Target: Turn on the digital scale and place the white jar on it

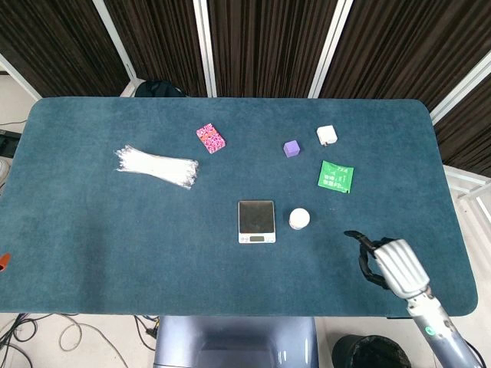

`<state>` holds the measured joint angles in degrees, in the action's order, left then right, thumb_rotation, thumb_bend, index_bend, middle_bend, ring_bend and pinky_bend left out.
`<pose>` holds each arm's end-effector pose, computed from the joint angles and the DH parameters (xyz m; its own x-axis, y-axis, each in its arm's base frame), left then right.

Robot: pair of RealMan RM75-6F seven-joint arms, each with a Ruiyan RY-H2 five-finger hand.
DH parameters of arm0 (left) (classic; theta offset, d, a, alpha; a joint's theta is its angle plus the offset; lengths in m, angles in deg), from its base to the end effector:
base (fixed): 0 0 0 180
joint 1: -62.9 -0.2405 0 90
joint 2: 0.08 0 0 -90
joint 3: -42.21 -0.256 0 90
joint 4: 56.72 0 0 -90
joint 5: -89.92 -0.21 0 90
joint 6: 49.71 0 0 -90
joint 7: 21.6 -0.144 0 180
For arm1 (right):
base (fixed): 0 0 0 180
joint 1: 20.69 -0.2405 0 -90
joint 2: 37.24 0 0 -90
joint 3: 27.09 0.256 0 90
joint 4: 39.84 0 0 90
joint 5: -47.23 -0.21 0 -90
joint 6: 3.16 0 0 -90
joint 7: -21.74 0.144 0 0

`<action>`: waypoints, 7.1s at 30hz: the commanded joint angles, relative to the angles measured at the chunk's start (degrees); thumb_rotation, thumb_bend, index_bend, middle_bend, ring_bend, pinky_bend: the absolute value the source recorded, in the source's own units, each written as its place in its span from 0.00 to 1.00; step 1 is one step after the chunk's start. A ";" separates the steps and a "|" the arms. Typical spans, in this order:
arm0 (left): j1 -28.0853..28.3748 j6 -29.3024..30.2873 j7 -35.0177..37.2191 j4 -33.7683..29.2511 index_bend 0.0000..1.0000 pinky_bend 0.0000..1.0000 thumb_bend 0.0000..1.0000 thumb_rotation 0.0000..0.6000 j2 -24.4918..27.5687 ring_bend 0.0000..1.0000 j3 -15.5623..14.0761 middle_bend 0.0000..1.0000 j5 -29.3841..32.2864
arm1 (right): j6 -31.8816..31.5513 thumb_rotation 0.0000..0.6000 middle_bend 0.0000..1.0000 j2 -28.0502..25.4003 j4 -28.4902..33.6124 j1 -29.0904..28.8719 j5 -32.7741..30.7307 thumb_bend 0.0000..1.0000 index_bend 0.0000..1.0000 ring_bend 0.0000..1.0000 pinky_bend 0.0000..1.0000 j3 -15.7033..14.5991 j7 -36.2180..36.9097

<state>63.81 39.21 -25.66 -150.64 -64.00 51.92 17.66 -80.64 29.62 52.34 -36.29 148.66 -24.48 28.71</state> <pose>-0.3365 0.1768 0.1961 0.4279 -0.1364 0.8935 0.8807 0.2853 -0.3781 -0.2424 -0.2219 0.1119 0.3202 -0.1086 0.9411 -0.8698 -0.4275 0.2466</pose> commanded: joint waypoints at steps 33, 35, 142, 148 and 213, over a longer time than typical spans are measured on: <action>0.42 -1.09 0.13 0.93 0.00 0.00 0.12 1.00 -0.16 0.00 0.56 0.00 1.53 | 30.36 1.00 0.80 17.97 2.58 -19.99 -21.89 0.87 0.07 0.83 0.90 6.71 -33.81; 0.44 -1.12 0.10 0.95 0.00 0.00 0.12 1.00 -0.18 0.00 0.56 0.00 1.56 | 30.76 1.00 0.80 18.41 2.59 -20.40 -22.59 0.87 0.07 0.83 0.91 6.57 -34.44; 0.65 -1.10 -0.78 1.59 0.00 0.00 0.12 1.00 -0.55 0.00 0.99 0.00 2.55 | 28.70 1.00 0.80 28.49 -5.45 -31.17 -38.95 0.87 0.13 0.83 1.00 -0.75 -44.28; 0.65 -1.08 -0.78 1.64 0.00 0.00 0.12 1.00 -0.58 0.00 1.02 0.00 2.60 | 28.79 1.00 0.80 28.60 -5.65 -31.41 -39.38 0.87 0.18 0.83 1.00 -0.93 -44.57; 0.71 -0.87 -2.10 1.24 0.00 0.00 0.12 1.00 -0.96 0.00 0.96 0.00 2.75 | 33.81 1.00 0.10 16.00 -6.50 -33.79 -52.36 0.42 0.07 0.15 0.00 3.95 -33.83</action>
<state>64.53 38.33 -27.77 -149.39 -64.97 52.87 20.39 -47.00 45.54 46.30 -70.09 96.62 -20.27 -5.23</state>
